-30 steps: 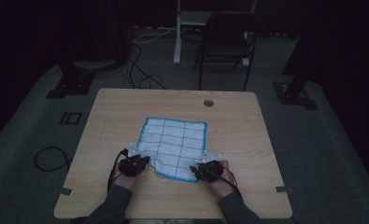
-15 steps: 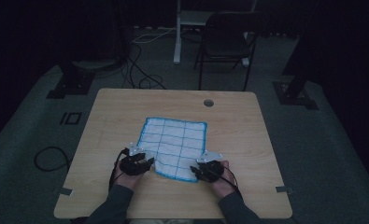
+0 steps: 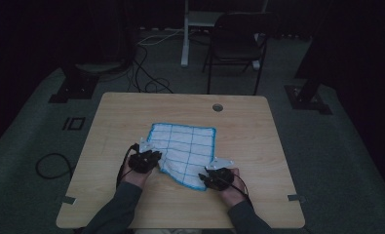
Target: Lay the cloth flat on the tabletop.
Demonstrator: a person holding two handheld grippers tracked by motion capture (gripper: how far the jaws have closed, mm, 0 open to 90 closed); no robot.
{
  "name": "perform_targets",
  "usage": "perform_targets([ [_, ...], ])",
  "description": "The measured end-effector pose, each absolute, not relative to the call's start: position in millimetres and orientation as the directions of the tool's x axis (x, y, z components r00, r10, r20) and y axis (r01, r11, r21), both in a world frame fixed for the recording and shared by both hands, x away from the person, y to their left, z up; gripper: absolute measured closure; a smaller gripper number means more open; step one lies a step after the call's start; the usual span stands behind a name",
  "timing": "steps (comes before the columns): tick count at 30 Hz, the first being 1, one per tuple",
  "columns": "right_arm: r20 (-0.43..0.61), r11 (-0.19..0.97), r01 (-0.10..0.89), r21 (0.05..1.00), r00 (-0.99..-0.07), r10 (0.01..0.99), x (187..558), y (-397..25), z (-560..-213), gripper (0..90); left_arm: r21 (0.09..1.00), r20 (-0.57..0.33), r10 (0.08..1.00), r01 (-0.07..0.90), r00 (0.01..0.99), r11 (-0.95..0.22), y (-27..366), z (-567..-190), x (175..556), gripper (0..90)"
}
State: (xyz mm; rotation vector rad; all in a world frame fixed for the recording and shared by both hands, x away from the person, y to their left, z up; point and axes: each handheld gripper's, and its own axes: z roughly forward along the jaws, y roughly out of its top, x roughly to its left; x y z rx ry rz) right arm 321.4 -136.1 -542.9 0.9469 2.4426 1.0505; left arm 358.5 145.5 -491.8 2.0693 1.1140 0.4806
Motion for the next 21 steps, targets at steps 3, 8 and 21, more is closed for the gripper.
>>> perform_targets([
  [3,-0.026,0.508,0.449,0.735,-0.729,0.684,321.5,-136.7,-543.2,60.9,0.732,0.018,0.81,0.544,0.587,-0.411,128.7,-490.1,376.3,85.2],
  [8,-0.017,0.502,0.456,0.735,-0.727,0.687,321.1,-136.7,-543.3,60.9,0.687,0.038,0.774,0.546,0.632,-0.479,105.9,-505.3,398.6,86.0],
  [21,-0.019,0.5,0.451,0.739,-0.729,0.685,321.6,-137.4,-543.8,60.8,0.78,-0.024,0.789,0.505,0.613,-0.369,139.3,-498.2,377.6,64.8],
])
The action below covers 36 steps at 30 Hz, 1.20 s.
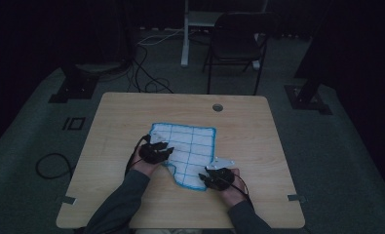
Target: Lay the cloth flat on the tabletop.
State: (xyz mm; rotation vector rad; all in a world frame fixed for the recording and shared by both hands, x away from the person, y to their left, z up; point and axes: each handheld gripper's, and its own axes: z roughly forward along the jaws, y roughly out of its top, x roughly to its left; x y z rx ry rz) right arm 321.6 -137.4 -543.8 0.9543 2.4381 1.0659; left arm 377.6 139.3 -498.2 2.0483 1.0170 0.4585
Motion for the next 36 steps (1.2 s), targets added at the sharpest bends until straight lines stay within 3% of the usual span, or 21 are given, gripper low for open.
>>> perform_targets([
  [10,-0.018,0.5,0.451,0.739,-0.729,0.685,321.6,-137.4,-543.8,60.8,0.777,-0.031,0.829,0.535,0.558,-0.331,177.1,-513.0,352.2,66.2],
  [15,-0.018,0.499,0.452,0.739,-0.728,0.686,321.4,-137.2,-543.8,60.8,0.746,-0.041,0.817,0.562,0.575,-0.358,172.4,-522.9,357.6,66.3],
  [24,-0.015,0.499,0.45,0.741,-0.731,0.682,321.8,-138.2,-544.1,60.7,0.688,0.025,0.803,0.572,0.596,-0.446,171.8,-534.5,347.2,64.7],
  [36,-0.006,0.505,0.455,0.733,-0.739,0.674,320.6,-143.2,-543.3,60.4,0.702,-0.011,0.816,0.585,0.579,-0.406,190.7,-536.7,331.2,63.2],
])
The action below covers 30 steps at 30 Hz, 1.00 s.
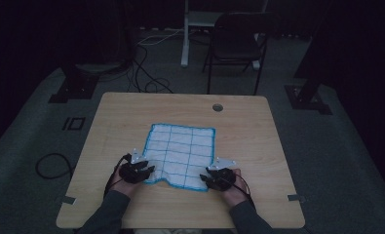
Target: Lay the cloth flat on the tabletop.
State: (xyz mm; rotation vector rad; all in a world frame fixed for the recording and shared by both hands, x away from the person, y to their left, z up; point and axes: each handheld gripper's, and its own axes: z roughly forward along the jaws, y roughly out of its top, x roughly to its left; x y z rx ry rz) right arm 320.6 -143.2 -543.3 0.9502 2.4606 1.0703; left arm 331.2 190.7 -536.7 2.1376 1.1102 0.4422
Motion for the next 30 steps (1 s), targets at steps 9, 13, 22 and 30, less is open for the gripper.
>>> perform_targets([
  [9,-0.004,0.504,0.465,0.727,-0.732,0.681,312.0,-156.5,-542.7,60.4,0.715,-0.067,0.807,0.592,0.587,-0.372,193.1,-538.5,309.5,62.1],
  [13,-0.009,0.504,0.469,0.725,-0.725,0.688,306.3,-160.6,-542.4,60.7,0.716,-0.071,0.803,0.591,0.591,-0.372,190.5,-538.8,303.7,62.0],
  [22,0.002,0.499,0.483,0.72,-0.72,0.694,296.5,-172.4,-541.8,60.8,0.729,-0.118,0.794,0.595,0.596,-0.338,187.0,-541.0,290.2,62.0],
  [30,0.008,0.499,0.483,0.72,-0.725,0.689,296.3,-176.1,-541.7,61.0,0.73,-0.114,0.792,0.591,0.599,-0.342,185.6,-541.3,287.9,62.0],
])
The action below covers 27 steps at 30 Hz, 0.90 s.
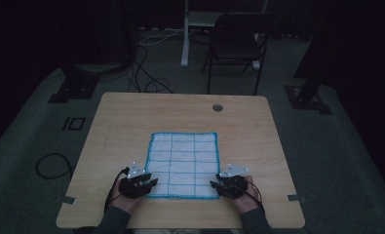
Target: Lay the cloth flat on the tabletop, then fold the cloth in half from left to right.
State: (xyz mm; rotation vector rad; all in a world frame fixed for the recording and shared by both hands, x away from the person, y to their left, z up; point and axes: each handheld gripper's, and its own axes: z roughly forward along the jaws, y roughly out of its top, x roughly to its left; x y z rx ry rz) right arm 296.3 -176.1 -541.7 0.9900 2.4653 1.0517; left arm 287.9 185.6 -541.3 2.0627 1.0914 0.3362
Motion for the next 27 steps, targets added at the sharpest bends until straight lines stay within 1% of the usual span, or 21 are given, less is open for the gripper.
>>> perform_targets([
  [5,0.009,0.499,0.485,0.718,-0.724,0.69,296.3,-175.8,-541.5,61.0,0.727,-0.124,0.793,0.598,0.597,-0.337,186.3,-540.4,288.8,60.7],
  [17,0.008,0.499,0.485,0.718,-0.723,0.691,296.4,-175.6,-541.5,60.9,0.749,-0.131,0.833,0.604,0.538,-0.272,195.2,-528.2,302.2,56.6],
  [20,0.009,0.499,0.486,0.718,-0.723,0.691,296.5,-175.6,-541.5,60.9,0.753,-0.113,0.844,0.599,0.524,-0.272,194.4,-524.2,309.4,55.5],
  [27,0.011,0.497,0.486,0.719,-0.722,0.692,296.6,-175.7,-541.6,60.8,0.735,-0.1,0.883,0.632,0.458,-0.245,195.5,-527.1,333.5,53.3],
])
